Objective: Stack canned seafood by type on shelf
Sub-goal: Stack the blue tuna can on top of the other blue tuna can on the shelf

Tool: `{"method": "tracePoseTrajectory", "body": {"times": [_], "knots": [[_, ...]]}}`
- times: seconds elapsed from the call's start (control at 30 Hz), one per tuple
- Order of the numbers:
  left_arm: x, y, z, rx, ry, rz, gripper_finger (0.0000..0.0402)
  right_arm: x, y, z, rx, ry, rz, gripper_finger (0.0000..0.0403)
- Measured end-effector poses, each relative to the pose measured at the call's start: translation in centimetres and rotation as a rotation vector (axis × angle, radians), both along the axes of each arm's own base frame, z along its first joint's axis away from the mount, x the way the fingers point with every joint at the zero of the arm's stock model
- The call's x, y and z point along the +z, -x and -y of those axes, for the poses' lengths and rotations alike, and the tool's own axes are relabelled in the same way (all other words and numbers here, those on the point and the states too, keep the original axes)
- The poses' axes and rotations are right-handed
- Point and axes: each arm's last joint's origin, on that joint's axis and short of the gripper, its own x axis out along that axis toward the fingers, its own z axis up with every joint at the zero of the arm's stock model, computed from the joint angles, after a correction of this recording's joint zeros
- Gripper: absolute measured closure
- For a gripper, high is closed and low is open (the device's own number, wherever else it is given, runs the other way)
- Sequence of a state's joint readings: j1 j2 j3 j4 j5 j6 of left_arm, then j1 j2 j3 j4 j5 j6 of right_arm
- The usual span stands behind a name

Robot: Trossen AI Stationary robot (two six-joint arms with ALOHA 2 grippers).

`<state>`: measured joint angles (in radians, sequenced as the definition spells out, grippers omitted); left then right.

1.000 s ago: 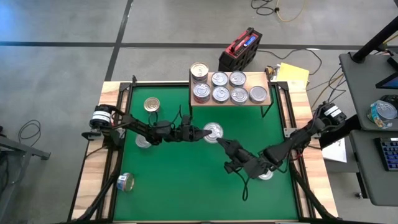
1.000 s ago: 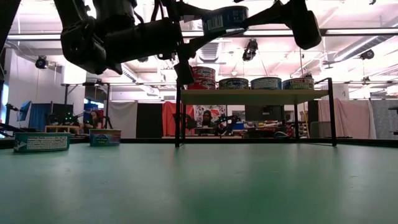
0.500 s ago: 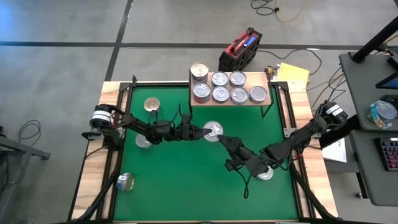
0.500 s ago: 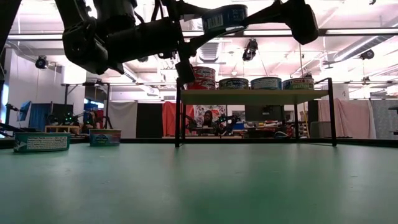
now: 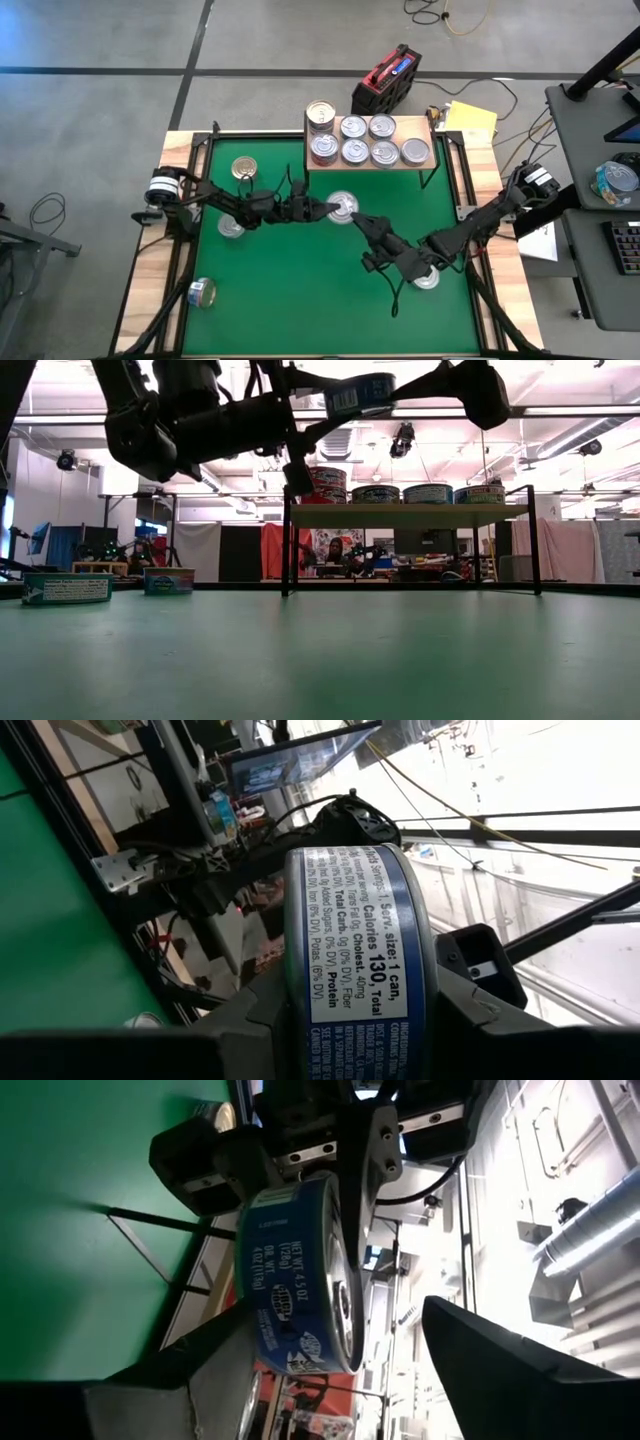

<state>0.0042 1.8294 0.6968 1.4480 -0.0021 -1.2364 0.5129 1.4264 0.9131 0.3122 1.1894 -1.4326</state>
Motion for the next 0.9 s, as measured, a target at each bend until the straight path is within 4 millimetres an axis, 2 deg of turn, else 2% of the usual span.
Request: {"method": "tracePoseTrajectory", "body": {"times": [0.4, 0.67, 0.9], "knots": [[0.4, 0.2, -0.9, 0.041, -0.016, 0.041, 0.0280, 0.0, 0.1, 0.0, -0.017, 0.001, 0.006, 0.0141], [1.3, -0.4, -0.1, -0.035, -0.032, 0.075, 0.0279, 0.0, 0.0, 0.1, -0.017, 0.012, -0.006, 0.0129], [1.3, -0.9, 0.2, -0.060, -0.037, 0.038, 0.0279, -0.1, 0.0, 0.1, -0.014, 0.027, -0.025, 0.0142]]}}
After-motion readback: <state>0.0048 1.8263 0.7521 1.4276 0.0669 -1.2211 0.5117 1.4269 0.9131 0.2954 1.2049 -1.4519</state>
